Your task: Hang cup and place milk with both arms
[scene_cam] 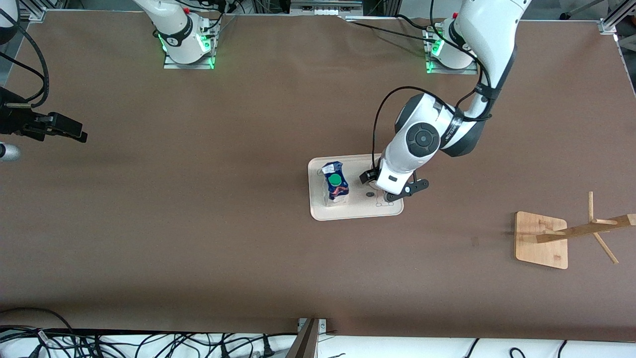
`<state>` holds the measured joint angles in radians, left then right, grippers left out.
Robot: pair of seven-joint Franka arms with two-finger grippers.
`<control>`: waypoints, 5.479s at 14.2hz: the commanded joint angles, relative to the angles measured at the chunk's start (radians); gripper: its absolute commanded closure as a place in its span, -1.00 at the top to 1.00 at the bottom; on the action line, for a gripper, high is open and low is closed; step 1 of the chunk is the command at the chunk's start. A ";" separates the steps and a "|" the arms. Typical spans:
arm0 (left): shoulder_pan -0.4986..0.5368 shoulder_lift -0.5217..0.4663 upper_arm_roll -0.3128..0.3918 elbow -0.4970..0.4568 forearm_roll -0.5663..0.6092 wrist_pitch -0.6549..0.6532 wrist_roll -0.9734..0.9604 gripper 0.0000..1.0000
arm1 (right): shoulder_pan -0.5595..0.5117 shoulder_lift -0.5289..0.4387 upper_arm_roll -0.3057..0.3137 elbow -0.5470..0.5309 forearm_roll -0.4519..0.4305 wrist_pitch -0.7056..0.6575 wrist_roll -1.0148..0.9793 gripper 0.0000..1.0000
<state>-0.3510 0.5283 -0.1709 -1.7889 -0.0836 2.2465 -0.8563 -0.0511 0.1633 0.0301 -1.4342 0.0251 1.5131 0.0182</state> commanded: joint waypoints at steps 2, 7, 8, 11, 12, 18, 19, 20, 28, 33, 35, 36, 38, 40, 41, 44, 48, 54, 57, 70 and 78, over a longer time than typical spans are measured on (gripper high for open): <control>-0.013 0.027 -0.001 -0.004 -0.005 0.035 -0.010 0.43 | 0.004 0.002 0.005 -0.006 0.032 -0.001 0.006 1.00; -0.016 0.030 -0.001 -0.012 0.001 0.022 0.005 -1.00 | 0.002 0.004 0.005 -0.005 0.067 0.004 0.008 1.00; -0.014 0.027 -0.001 -0.012 0.001 0.021 0.003 -1.00 | 0.002 0.008 0.007 -0.005 0.067 0.004 0.008 1.00; -0.011 0.001 0.001 -0.010 0.002 0.012 -0.001 -1.00 | 0.005 0.010 0.008 -0.005 0.076 0.006 0.008 1.00; -0.007 -0.017 -0.001 -0.007 0.002 -0.017 -0.001 -1.00 | 0.005 0.010 0.008 -0.005 0.076 0.006 0.008 1.00; 0.197 -0.230 -0.001 0.038 0.005 -0.258 0.245 -1.00 | 0.022 0.010 0.008 -0.005 0.084 0.007 0.009 1.00; 0.240 -0.238 0.001 0.078 0.005 -0.318 0.306 -1.00 | 0.030 0.012 0.008 -0.005 0.085 0.009 0.009 1.00; 0.274 -0.240 0.002 0.129 0.005 -0.373 0.362 -1.00 | 0.034 0.022 0.008 -0.005 0.113 0.013 0.009 1.00; 0.417 -0.229 0.095 0.330 0.002 -0.590 0.724 -1.00 | 0.181 0.088 0.008 -0.005 0.331 0.140 0.175 1.00; 0.420 -0.183 0.188 0.404 0.001 -0.576 0.939 -1.00 | 0.309 0.143 0.008 -0.006 0.329 0.265 0.210 1.00; 0.420 -0.175 0.212 0.414 0.001 -0.567 0.977 -1.00 | 0.362 0.159 0.008 -0.006 0.322 0.291 0.212 1.00; 0.421 -0.174 0.220 0.414 0.001 -0.549 0.987 -1.00 | 0.390 0.168 0.008 -0.006 0.320 0.295 0.213 1.00; 0.423 -0.172 0.241 0.413 -0.001 -0.533 1.014 -1.00 | 0.439 0.191 0.008 -0.009 0.317 0.327 0.227 1.00; 0.440 -0.171 0.243 0.414 -0.005 -0.525 1.016 -1.00 | 0.500 0.217 0.008 -0.012 0.314 0.384 0.230 1.00; 0.440 -0.165 0.243 0.414 -0.005 -0.522 1.016 -1.00 | 0.519 0.232 0.008 -0.012 0.315 0.413 0.235 1.00; 0.441 -0.162 0.243 0.414 -0.005 -0.502 1.022 -1.00 | 0.576 0.271 0.008 -0.011 0.314 0.525 0.336 1.00; 0.449 -0.153 0.263 0.408 -0.002 -0.502 1.098 -1.00 | 0.605 0.298 0.008 -0.009 0.326 0.581 0.342 1.00; 0.448 -0.148 0.286 0.401 -0.002 -0.502 1.136 1.00 | 0.677 0.347 0.008 -0.008 0.315 0.677 0.477 1.00; 0.434 -0.157 0.286 0.401 0.001 -0.502 1.129 1.00 | 0.701 0.375 0.007 -0.006 0.312 0.722 0.518 1.00; 0.288 -0.504 0.257 0.026 0.088 -0.510 0.954 1.00 | 0.746 0.459 0.004 0.012 0.246 0.903 0.519 1.00; 0.290 -0.494 0.208 0.077 0.085 -0.516 0.869 1.00 | 0.744 0.527 0.001 0.094 0.248 0.895 0.516 1.00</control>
<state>-0.0640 0.0460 0.0569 -1.7220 -0.0221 1.7292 0.0664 0.6932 0.6539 0.0250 -1.3804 0.2856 2.4122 0.5243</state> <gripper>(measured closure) 0.000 0.000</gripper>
